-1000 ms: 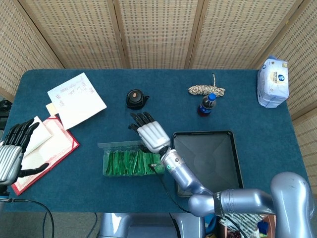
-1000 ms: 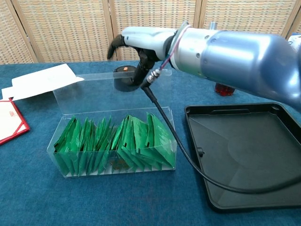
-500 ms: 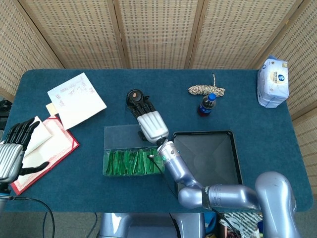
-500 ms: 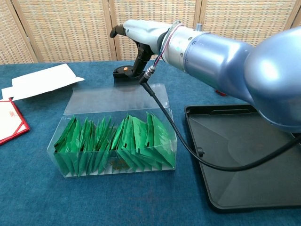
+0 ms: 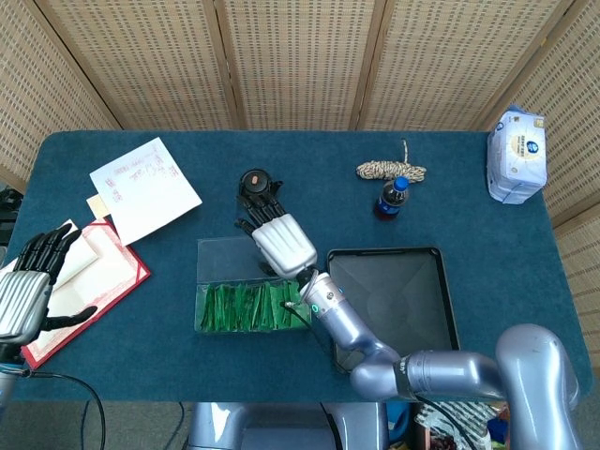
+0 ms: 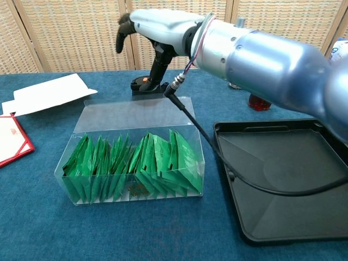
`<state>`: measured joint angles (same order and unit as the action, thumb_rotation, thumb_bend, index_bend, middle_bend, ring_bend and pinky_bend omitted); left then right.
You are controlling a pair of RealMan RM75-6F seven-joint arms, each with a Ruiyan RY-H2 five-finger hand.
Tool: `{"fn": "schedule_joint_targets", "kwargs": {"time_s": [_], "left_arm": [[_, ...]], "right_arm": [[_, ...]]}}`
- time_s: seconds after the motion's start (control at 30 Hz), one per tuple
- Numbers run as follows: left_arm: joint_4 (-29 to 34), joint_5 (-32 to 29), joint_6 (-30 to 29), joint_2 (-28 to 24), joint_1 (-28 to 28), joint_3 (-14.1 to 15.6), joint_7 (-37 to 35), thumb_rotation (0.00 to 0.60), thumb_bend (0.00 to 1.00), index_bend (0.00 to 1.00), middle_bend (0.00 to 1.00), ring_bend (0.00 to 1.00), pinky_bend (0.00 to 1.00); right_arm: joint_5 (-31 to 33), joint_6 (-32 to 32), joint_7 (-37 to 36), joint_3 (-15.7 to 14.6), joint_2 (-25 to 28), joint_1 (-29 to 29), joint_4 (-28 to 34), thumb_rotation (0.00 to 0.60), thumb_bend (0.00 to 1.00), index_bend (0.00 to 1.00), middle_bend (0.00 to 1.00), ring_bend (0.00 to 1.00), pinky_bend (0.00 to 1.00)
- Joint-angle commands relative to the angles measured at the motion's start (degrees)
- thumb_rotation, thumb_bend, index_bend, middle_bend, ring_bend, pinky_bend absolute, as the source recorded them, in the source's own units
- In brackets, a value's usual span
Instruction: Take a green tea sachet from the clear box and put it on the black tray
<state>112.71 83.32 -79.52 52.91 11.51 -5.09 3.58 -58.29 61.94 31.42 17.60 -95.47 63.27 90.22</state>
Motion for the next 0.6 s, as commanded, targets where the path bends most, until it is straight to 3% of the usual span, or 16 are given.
{"fn": "schedule_joint_targets", "kwargs": {"time_s": [0.03,0.33,0.6], "left_arm": [[0.2,0.2,0.1,0.1,0.1,0.1,0.4,0.600,0.07,0.00,0.00,0.00,0.00],[0.4,0.6,-0.1,0.4,0.1,0.3,1.0,0.600,0.07,0.00,0.00,0.00,0.00],[0.3,0.7,0.0,0.2,0.1,0.4,0.6,0.600,0.07,0.00,0.00,0.00,0.00]], "right_arm": [[-18.2,0.4,-7.9,-7.9,6.0,-3.2,2.8,0.600,0.32,0.37,0.07,0.00,0.07],[-23.1,-1.8,-4.0,-12.2,6.5,-4.1,3.2,0.600,0.32,0.45,0.11,0.00,0.07],[-19.8,-4.1,0.9,-11.1,2.9,-4.3,1.1,0.600,0.35,0.45,0.09,0.00,0.07]]}}
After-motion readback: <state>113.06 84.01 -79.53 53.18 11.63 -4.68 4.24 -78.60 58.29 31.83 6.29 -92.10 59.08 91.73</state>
